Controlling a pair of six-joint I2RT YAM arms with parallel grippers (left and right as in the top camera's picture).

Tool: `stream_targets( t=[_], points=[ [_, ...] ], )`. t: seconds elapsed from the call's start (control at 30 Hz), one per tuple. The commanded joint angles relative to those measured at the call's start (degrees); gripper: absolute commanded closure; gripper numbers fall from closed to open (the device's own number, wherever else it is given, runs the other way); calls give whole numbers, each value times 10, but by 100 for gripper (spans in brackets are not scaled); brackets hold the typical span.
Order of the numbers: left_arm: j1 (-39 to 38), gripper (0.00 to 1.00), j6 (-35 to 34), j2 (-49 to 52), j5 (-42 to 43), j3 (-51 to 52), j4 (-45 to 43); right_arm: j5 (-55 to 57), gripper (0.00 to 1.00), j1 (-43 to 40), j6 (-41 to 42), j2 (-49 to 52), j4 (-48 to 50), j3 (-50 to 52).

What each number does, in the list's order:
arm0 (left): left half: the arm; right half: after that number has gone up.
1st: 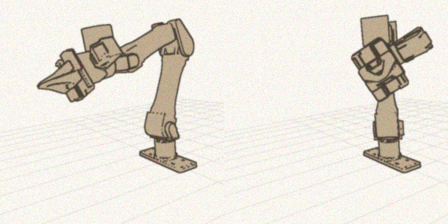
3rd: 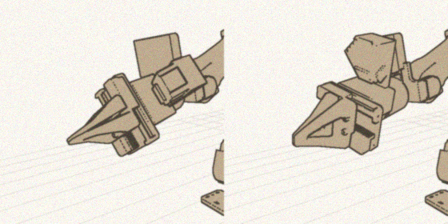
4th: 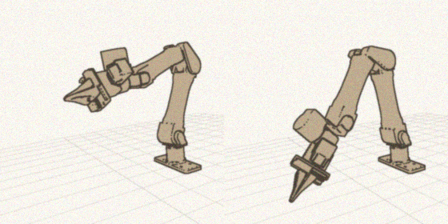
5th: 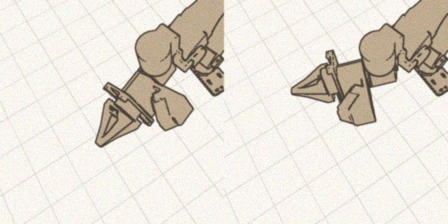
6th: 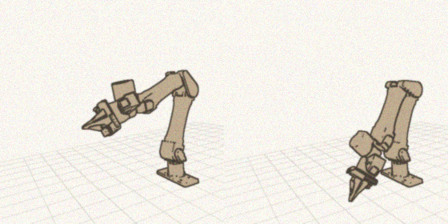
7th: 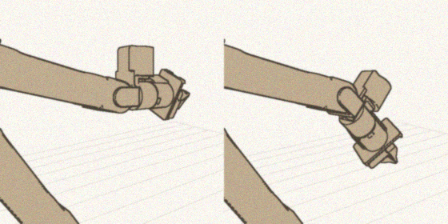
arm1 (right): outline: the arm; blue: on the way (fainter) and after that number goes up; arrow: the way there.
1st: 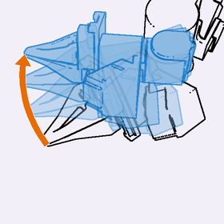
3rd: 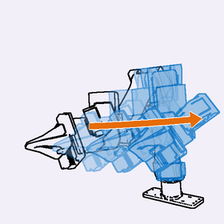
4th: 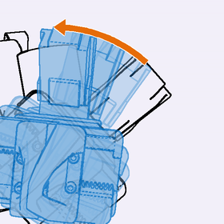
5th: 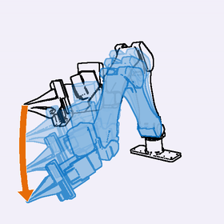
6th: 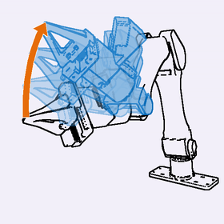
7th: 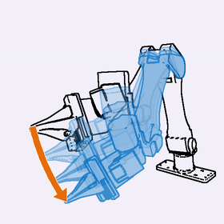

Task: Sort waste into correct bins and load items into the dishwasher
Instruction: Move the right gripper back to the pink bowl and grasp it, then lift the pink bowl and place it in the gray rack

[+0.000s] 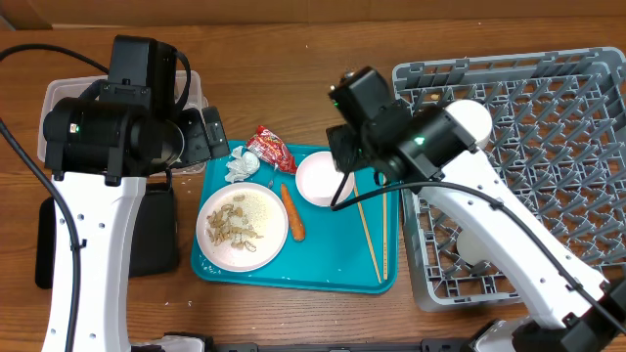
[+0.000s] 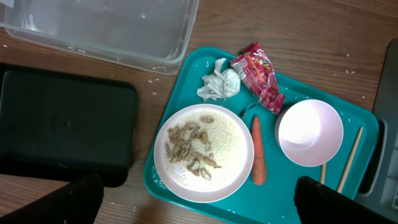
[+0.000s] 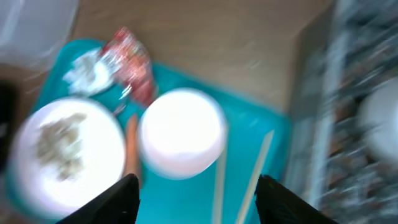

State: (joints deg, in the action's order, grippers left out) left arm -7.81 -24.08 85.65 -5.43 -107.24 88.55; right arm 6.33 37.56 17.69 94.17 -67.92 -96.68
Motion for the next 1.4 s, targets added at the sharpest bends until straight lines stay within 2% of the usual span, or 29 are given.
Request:
stream_targets(
  t=[0.0,0.13,0.27,0.4,0.6,0.73,0.83,0.87,1.07,1.23,1.37],
  points=[
    [3,0,-8,3,-3,-6,-1,-115,38,-6,77,28,-3,43],
    [3,0,-8,3,-3,-6,-1,-95,38,-9,141,57,28,106],
    [3,0,-8,3,-3,-6,-1,-99,38,-24,156,83,90,166],
    [3,0,-8,3,-3,-6,-1,-109,48,-32,156,96,141,204],
    [3,0,-8,3,-3,-6,-1,-110,54,-32,186,97,224,260],
    [3,0,-8,3,-3,-6,-1,-92,71,-33,186,97,264,287],
    [3,0,-8,3,-3,-6,-1,-64,86,-33,186,97,263,287],
    [3,0,-8,3,-3,-6,-1,-61,96,-33,185,97,263,287],
    [3,0,-8,3,-3,-6,-1,-4,96,-31,176,79,191,237],
    [3,0,-8,3,-3,-6,-1,30,96,-28,151,25,130,167],
    [3,0,-8,3,-3,-6,-1,150,96,-29,149,-24,95,124]
  ],
)
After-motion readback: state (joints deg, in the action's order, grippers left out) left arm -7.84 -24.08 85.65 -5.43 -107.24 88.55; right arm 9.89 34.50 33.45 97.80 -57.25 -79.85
